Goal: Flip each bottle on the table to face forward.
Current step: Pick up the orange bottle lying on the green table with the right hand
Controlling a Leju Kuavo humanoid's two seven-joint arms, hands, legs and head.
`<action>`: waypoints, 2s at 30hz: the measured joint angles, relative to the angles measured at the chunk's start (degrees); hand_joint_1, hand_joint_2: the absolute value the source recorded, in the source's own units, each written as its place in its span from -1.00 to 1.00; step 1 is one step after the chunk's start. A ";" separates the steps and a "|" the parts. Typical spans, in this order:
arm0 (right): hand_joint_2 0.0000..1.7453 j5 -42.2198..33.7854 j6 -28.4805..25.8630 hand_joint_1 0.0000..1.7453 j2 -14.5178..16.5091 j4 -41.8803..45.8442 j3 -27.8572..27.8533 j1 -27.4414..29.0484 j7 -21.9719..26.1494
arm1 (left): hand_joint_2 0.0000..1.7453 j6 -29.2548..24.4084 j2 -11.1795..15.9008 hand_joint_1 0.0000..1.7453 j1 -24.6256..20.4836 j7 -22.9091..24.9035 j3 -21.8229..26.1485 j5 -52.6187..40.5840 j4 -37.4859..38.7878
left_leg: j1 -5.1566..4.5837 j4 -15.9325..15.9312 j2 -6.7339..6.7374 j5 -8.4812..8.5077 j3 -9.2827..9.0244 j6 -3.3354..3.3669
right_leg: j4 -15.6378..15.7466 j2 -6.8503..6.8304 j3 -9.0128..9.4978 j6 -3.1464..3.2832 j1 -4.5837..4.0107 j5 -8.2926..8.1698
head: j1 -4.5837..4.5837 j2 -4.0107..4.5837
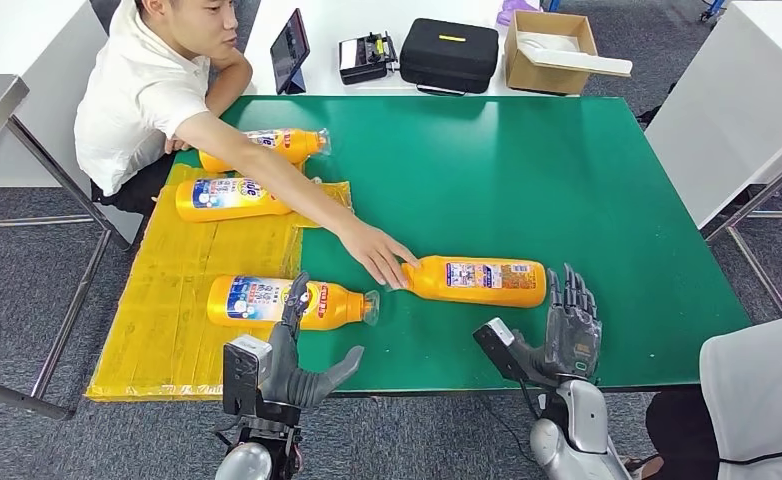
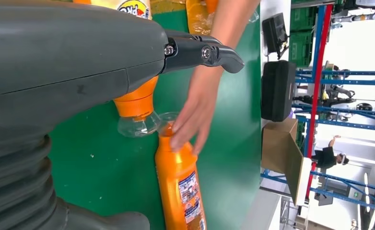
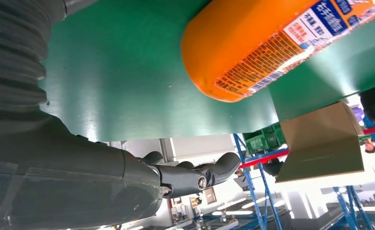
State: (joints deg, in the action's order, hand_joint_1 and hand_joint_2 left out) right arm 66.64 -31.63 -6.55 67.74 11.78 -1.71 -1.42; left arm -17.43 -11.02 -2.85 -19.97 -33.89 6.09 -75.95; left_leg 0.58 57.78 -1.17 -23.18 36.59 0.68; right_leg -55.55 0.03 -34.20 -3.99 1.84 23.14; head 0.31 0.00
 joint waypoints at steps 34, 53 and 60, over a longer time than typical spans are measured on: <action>1.00 -5.11 5.88 -1.00 1.63 -23.84 4.81 -18.59 10.40 | 1.00 -0.60 -1.57 -1.00 -5.40 -0.97 -3.41 -0.33 3.95 | 0.01 0.01 0.00 0.07 0.02 0.04 | -0.03 0.00 0.03 -0.01 -0.01 -0.04 | 0.01 0.00; 1.00 -8.11 10.53 -1.00 1.54 -25.81 12.57 -21.89 10.96 | 1.00 1.54 -2.32 -1.00 -6.88 -0.49 -5.84 1.98 7.15 | 0.00 0.02 -0.01 0.07 0.03 0.05 | -0.02 0.00 0.01 -0.01 0.00 -0.04 | 0.01 0.00; 1.00 -1.54 13.51 -1.00 0.18 -27.90 15.42 -23.72 -0.84 | 1.00 2.05 -2.32 -1.00 -7.21 0.77 -5.93 2.47 8.31 | 0.00 0.02 0.01 0.07 -0.04 0.05 | -0.01 0.01 0.06 -0.01 0.00 -0.04 | 0.01 0.00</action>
State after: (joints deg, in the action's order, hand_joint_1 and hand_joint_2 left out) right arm 65.10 -18.12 -6.37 39.84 27.20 -25.43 -2.26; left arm -15.38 -13.33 -10.06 -19.20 -39.83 8.57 -67.65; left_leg 0.58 57.80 -1.17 -23.11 36.55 0.73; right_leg -55.55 0.03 -34.14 -4.01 1.84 23.10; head 0.31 0.00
